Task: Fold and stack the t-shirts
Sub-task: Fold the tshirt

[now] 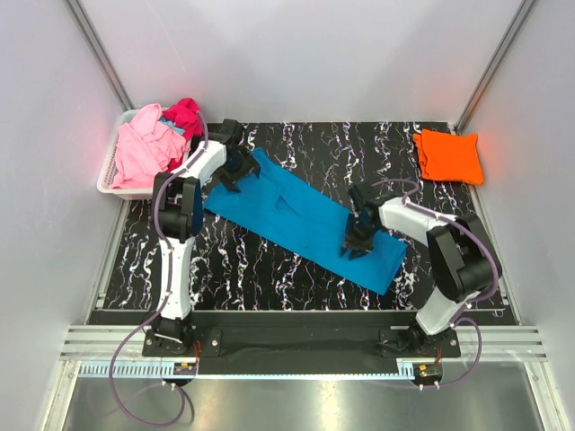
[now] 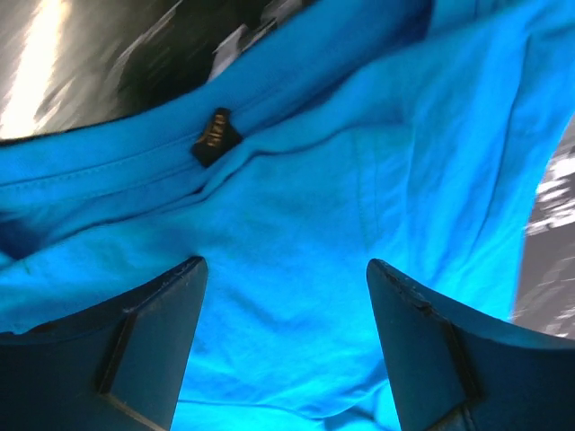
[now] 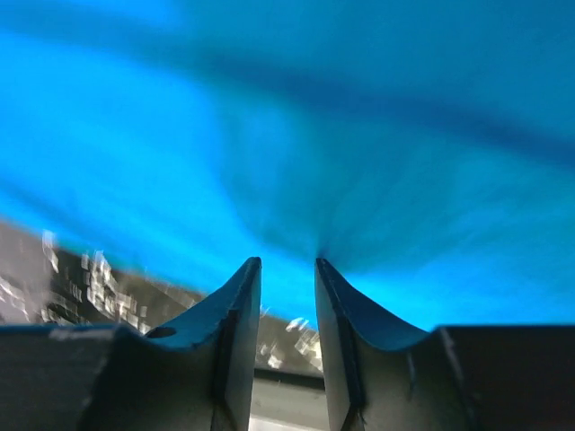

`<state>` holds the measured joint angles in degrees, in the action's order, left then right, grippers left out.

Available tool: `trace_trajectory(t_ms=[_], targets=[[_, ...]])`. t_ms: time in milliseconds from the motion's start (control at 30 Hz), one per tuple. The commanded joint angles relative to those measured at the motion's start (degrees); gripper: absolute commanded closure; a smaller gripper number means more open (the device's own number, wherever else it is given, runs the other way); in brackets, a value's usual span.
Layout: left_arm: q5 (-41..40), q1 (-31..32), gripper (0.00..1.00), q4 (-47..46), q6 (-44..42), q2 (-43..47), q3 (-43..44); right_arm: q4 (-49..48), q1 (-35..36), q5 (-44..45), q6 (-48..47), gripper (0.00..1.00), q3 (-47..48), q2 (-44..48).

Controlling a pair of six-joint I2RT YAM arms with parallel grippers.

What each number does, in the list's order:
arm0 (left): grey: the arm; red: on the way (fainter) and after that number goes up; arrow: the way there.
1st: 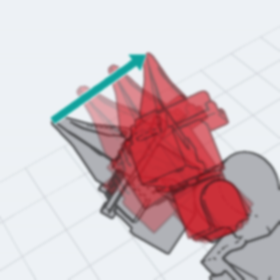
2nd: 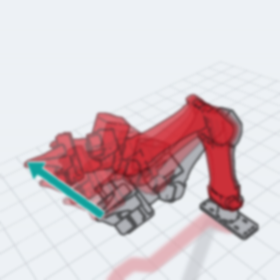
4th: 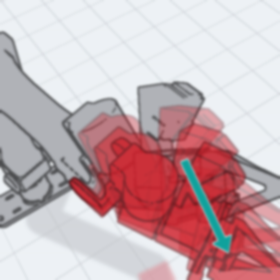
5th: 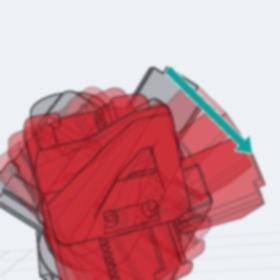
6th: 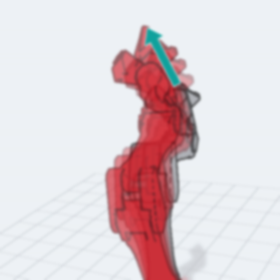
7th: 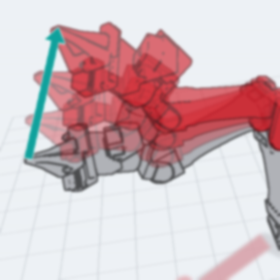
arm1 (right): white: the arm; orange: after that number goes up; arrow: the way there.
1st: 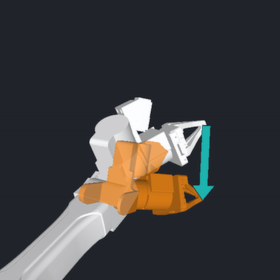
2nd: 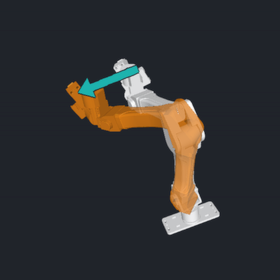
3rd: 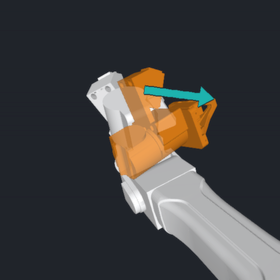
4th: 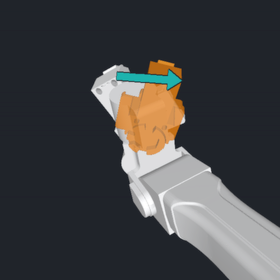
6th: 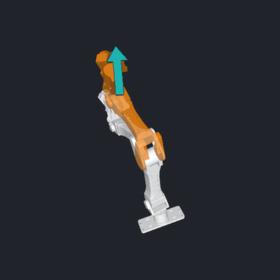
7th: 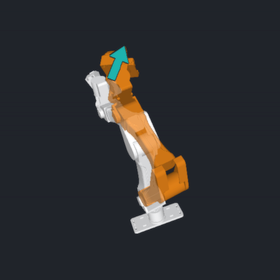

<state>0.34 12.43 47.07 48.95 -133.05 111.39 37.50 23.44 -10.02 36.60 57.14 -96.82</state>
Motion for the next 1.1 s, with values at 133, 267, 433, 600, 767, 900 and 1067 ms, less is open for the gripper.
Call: trace_trajectory(t_ms=[133, 267, 433, 600, 767, 900, 1067], targets=[[10.1, -0.6, 0.18, -2.7, -0.5, -12.9, 17.7, 1.7, 13.3, -3.8, 8.4, 0.66, 1.0, 5.8], [15.0, -1.0, 0.17, -7.5, -0.8, -13.0, 21.2, 3.5, 16.8, -3.0, 8.7, 0.68, 5.5, 6.3], [15.4, -0.9, 0.14, -18.6, -3.8, -0.7, 7.6, 8.7, 17.0, 5.2, 3.4, 0.61, 15.9, 7.7], [15.3, -0.7, 0.13, -23.9, -6.7, 17.8, -9.4, 12.3, 13.1, 6.2, -6.5, 0.51, 28.1, -1.0], [17.3, 5.2, 0.09, -19.7, -10.1, 26.6, -22.1, 11.4, 5.0, -2.1, -13.8, 0.5, 45.9, -17.9], [19.6, 11.1, 0.09, -18.2, -9.8, 30.0, -28.8, 11.1, 1.3, -16.9, -18.3, 0.5, 62.0, -31.9], [21.5, 17.1, 0.08, -19.7, -8.8, 32.5, -34.7, 13.4, 0.2, -27.4, -23.2, 0.53, 82.6, -46.8]])
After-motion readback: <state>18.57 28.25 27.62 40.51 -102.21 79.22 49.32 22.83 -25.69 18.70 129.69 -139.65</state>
